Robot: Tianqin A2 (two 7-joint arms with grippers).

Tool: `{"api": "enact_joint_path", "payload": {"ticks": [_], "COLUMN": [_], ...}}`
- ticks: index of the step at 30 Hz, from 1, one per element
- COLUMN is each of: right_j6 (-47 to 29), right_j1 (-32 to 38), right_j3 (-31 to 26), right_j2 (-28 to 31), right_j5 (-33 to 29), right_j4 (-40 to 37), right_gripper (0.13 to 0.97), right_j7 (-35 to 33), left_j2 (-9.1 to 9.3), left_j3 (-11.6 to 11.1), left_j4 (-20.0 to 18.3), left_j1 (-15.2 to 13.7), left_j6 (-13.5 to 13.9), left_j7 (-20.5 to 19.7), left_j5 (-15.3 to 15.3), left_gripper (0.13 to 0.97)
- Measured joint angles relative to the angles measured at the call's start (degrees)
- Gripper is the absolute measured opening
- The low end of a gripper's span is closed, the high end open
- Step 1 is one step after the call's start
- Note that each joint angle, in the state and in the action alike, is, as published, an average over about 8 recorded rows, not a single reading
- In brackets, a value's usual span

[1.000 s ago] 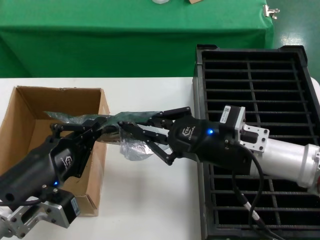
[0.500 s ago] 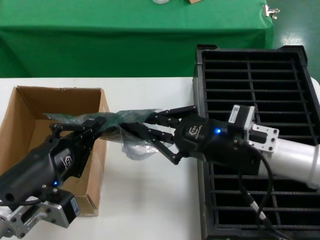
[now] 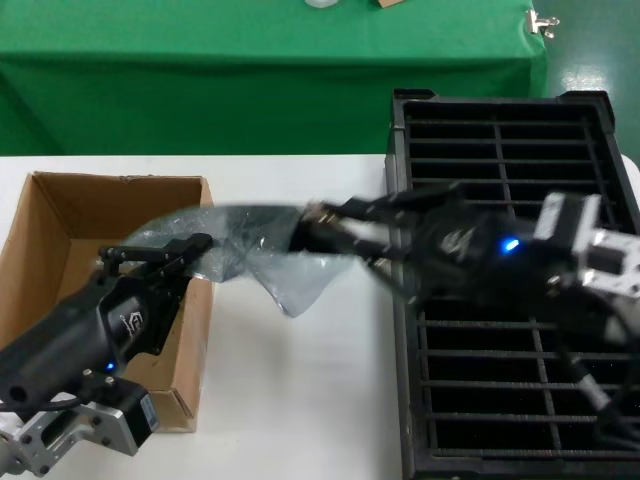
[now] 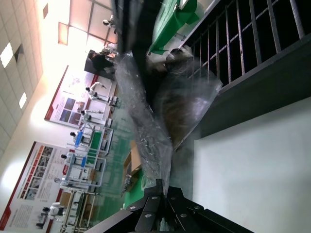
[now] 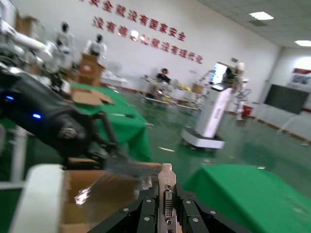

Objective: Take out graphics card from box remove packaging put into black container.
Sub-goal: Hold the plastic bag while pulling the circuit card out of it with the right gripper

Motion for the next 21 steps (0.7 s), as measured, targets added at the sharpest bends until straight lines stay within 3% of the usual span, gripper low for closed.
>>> {"api": "enact_joint_path", "payload": {"ticks": [13, 21], "right_j6": [3.1, -3.4], "right_j1": [0.5, 4.0], "right_j3": [4.6, 5.7], "right_j2": [13.7, 23.8], "right_j5": [-8.4, -17.9], "right_j4": [12.2, 19.7], "right_gripper": [0.189, 0.189], "right_j7": [10.0, 22.1], "left_j2": [0.00, 0.00], "left_j3": [0.0, 0.0], "left_j4": [0.0, 0.0], "left_j1": [0.0, 0.0], "left_j6": [0.0, 0.0], "left_j7": [0.0, 0.0], "left_j5": [0.0, 0.0], "left_gripper": [0.139, 0.139]}}
